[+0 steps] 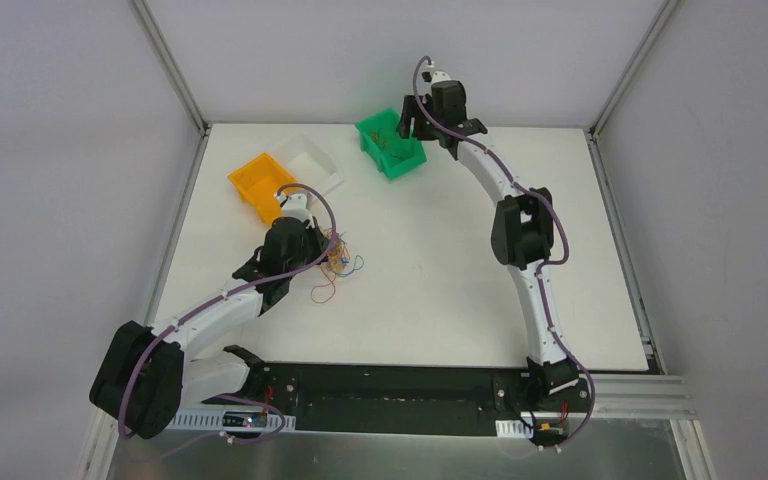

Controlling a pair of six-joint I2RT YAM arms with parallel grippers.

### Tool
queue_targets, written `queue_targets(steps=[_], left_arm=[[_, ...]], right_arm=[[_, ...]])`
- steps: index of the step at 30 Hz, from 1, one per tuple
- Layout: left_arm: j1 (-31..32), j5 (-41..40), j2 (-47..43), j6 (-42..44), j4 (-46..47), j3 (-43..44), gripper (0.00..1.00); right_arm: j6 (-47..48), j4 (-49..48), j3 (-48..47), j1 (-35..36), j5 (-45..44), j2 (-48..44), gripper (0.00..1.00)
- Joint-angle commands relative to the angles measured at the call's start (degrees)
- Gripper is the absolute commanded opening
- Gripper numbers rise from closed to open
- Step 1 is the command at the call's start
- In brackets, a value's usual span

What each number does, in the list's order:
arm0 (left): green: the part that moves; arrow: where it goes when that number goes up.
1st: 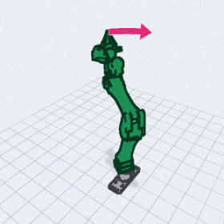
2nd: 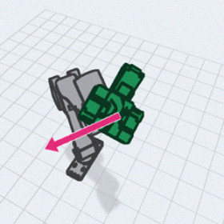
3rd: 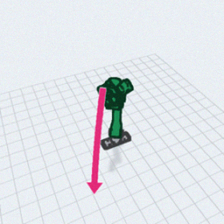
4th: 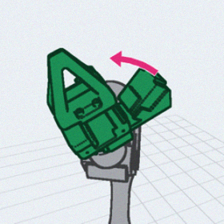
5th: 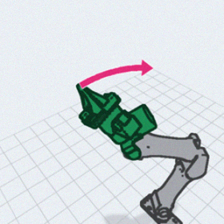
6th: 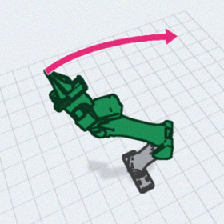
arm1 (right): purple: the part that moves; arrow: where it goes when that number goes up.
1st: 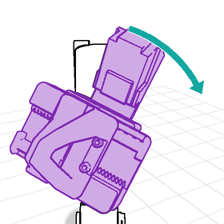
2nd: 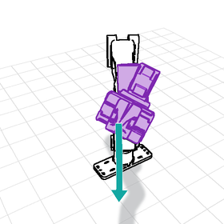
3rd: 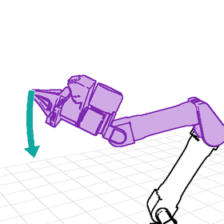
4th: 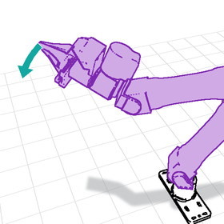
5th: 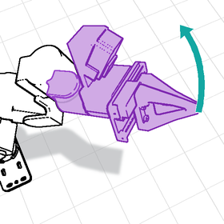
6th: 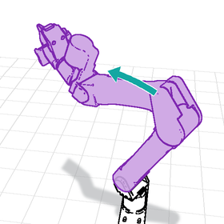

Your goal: Untangle the cables

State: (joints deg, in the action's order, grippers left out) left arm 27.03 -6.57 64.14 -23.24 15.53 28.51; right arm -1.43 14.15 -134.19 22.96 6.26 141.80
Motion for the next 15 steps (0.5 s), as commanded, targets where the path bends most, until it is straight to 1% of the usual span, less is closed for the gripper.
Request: queue_targets(steps=[1,6,12,14,15], left_arm=[[0.18,-0.38,-0.39,0.75,1.11,1.98,0.0],[0.22,-0.22,0.26,0.74,1.06,2.25,0.0],[0.22,-0.38,0.78,0.79,1.08,2.42,0.0],[0.22,-0.42,0.92,0.85,1.01,2.48,0.0],[0.22,-0.46,0.98,0.91,1.02,2.5,0.0]], right_arm=[[5.58,-2.39,-2.5,-0.34,-2.22,1.8,0.7],[7.44,-2.73,-2.52,-0.52,-2.96,3.57,0.71],[5.15,-4.53,0.73,-0.55,-2.15,4.18,0.68],[4.5,-4.74,1.43,-0.57,-2.22,4.42,0.62],[4.13,-4.74,1.62,-0.62,-2.22,4.45,0.56]])
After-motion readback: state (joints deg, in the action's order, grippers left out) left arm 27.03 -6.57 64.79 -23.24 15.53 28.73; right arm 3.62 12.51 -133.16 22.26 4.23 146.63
